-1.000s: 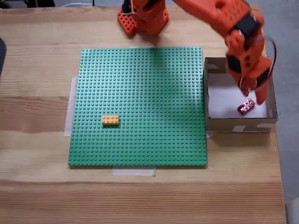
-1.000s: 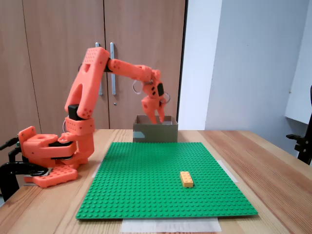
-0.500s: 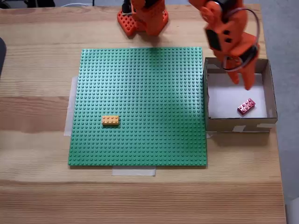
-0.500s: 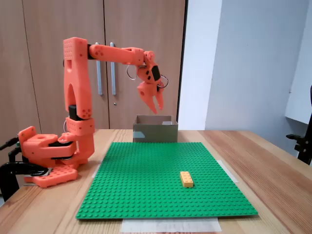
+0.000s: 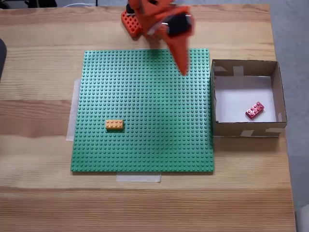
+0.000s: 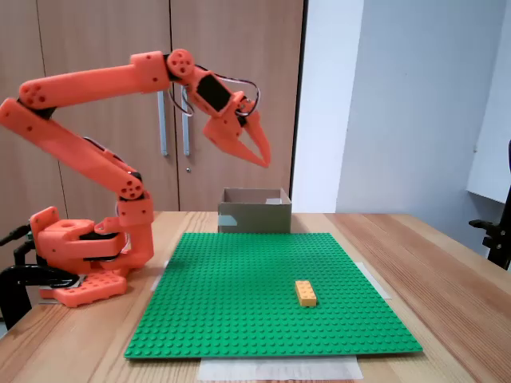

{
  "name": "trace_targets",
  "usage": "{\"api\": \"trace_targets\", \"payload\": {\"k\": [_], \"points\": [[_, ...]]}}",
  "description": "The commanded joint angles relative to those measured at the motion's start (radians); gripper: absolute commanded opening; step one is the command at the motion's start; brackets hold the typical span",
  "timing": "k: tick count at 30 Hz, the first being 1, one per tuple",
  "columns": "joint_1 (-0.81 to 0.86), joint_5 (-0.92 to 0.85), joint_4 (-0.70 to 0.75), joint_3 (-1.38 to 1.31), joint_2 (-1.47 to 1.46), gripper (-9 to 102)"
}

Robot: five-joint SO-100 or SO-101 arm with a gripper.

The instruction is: Pick the red lego block and put it in the box.

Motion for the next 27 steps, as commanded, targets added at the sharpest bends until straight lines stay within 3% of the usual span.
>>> {"api": "trace_targets", "payload": {"k": [1, 16, 21, 27], "points": [[0.092, 0.029, -0.021, 0.083, 0.146, -1], [0.308, 0.008, -0.066, 0.676, 0.747, -1], [0.327, 0.006, -0.075, 0.744, 0.752, -1], [0.345, -0.009, -0.227, 0.899, 0.752, -1]]}}
